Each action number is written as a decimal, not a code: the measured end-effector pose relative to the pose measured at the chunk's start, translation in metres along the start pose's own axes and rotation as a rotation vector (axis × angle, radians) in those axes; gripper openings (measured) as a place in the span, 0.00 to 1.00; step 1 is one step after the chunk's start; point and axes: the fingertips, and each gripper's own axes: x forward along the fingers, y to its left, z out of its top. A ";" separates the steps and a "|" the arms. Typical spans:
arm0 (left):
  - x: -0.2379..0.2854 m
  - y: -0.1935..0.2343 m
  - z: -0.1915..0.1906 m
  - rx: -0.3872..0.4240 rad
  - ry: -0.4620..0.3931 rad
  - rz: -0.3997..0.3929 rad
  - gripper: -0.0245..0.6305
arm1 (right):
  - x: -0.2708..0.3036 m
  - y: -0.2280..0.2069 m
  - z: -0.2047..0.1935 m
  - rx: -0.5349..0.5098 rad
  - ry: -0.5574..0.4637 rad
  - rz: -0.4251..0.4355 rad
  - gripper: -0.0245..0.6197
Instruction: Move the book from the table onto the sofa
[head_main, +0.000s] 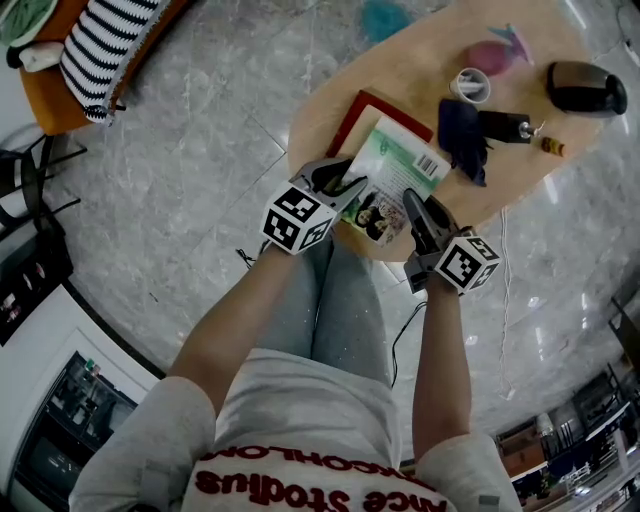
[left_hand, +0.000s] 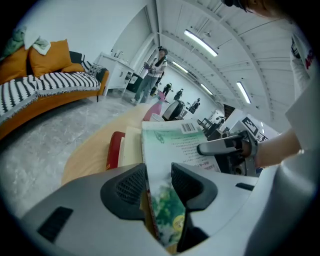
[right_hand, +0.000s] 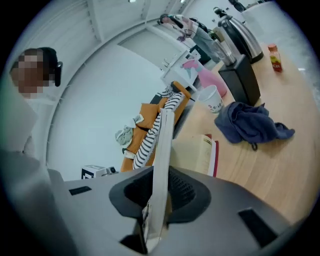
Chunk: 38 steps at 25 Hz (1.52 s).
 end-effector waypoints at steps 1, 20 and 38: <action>-0.002 -0.001 0.001 0.004 -0.008 -0.005 0.27 | -0.001 0.005 0.002 -0.024 -0.008 -0.013 0.17; -0.114 0.003 0.072 0.077 -0.172 0.256 0.06 | -0.028 0.103 0.060 -0.430 -0.120 -0.175 0.17; -0.307 -0.060 0.217 0.127 -0.593 0.405 0.06 | -0.115 0.318 0.177 -0.748 -0.537 0.005 0.17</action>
